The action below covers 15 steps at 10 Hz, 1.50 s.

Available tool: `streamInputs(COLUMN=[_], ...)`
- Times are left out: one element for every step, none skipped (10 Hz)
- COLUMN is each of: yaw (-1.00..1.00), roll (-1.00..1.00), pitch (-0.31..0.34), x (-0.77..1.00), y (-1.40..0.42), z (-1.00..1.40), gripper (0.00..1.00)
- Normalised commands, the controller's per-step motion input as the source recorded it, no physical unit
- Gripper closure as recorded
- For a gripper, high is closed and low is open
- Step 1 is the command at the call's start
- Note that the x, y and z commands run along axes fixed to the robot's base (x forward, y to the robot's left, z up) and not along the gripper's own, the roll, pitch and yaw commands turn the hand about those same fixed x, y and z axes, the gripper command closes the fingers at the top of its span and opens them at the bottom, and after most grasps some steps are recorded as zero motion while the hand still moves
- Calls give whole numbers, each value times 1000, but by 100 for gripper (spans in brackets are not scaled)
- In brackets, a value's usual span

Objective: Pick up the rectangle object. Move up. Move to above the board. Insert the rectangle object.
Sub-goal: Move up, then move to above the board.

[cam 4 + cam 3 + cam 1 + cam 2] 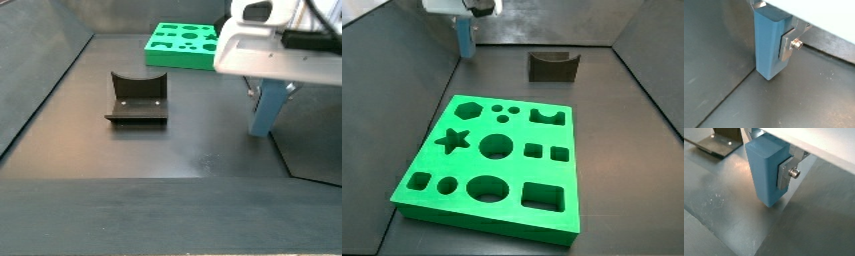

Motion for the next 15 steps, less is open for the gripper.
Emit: streamInputs(yaw=[13,0,-5,-1,-150,-140,-114,-94,-76,-70,-61,-49,-39,-36,-33], roll=[62,87,115,130,-4,-5,-29,-32,-28,-23,-19,-19,-17,-15,-9], pitch=[39,49,58,65,-93,-84,-8,26,53,57,65,65,68,69,74], x=[-47,-44,-46,-46,286,291,261,242,217,205,180,165,145,136,115], y=[-3,-3,-2,-4,171,173,163,155,146,142,132,125,116,113,103], z=[521,410,270,172,1000,1000,1000,1000,1000,1000,1000,1000,1000,1000,1000], gripper=[100,100,100,100,100,100,100,100,100,100,100,100,100,100,100])
